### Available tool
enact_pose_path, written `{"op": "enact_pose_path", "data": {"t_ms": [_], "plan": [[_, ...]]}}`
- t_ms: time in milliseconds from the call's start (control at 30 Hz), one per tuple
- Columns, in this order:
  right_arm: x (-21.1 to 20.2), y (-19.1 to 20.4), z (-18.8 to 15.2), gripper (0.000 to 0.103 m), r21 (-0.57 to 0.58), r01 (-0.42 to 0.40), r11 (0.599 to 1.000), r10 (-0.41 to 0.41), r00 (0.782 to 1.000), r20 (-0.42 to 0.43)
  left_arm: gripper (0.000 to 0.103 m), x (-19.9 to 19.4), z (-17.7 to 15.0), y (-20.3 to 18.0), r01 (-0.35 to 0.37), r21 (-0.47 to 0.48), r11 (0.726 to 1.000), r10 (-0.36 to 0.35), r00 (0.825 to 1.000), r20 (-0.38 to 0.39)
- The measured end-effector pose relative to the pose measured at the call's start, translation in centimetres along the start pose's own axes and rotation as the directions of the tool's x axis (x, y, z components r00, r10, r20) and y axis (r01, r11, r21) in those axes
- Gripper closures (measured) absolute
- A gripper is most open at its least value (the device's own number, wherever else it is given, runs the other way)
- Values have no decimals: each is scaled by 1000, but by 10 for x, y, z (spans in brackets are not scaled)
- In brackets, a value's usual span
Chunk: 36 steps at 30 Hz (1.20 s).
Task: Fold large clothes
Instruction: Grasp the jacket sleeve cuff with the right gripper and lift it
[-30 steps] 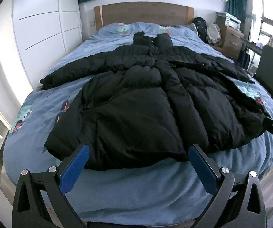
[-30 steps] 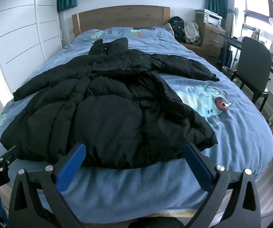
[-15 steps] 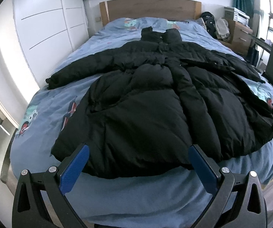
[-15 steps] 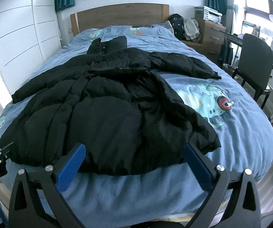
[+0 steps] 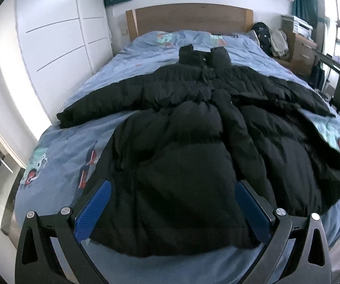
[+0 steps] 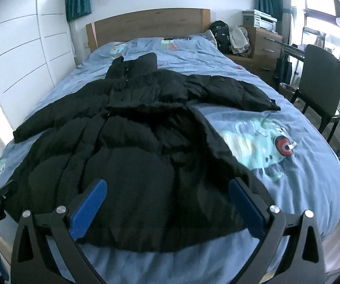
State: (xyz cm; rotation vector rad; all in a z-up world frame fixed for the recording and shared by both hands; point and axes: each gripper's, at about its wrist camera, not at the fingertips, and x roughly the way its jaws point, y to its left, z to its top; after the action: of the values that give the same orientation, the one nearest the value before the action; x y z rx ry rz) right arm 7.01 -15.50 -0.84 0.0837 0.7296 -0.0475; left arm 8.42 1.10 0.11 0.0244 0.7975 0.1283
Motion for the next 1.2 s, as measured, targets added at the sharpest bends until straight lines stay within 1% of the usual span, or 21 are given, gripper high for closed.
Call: {"op": "enact_pose_path", "data": {"t_ms": [167,333,567,700,800,1000,1067,1133,1200], "plan": [[16,-7,21,0,-6,21,1000,-21,1000,6,1,13,20,1,-5,-11,1000,5,1000,4],[32,-20,41,0,-8,52,999,-52,998,19,1,27,36,-1,-13,-2,1000,13,1000,10],[60,-45,66,0,25,87,996,-87,996,-1,1,50,55,0,-27,-4,1000,27,1000,4],[79,-62,78,0,47,100,994,-99,995,-29,1,67,65,0,-29,14,999,29,1000,-9],[95,-74,87,0,77,106,991,-102,993,-53,1,80,74,0,-28,10,1000,28,1000,-7],[134,-92,103,0,135,111,985,-100,991,-85,1,111,99,-5,11,12,1000,-11,1000,-12],[149,-98,110,0,145,107,984,-93,991,-97,1,123,110,-7,43,14,999,-43,999,-17],[166,-107,120,0,178,91,980,-72,991,-111,1,137,124,-9,78,16,997,-78,997,-18],[183,-118,130,0,210,80,974,-55,991,-122,1,151,137,-13,99,23,995,-99,995,-15]]}}
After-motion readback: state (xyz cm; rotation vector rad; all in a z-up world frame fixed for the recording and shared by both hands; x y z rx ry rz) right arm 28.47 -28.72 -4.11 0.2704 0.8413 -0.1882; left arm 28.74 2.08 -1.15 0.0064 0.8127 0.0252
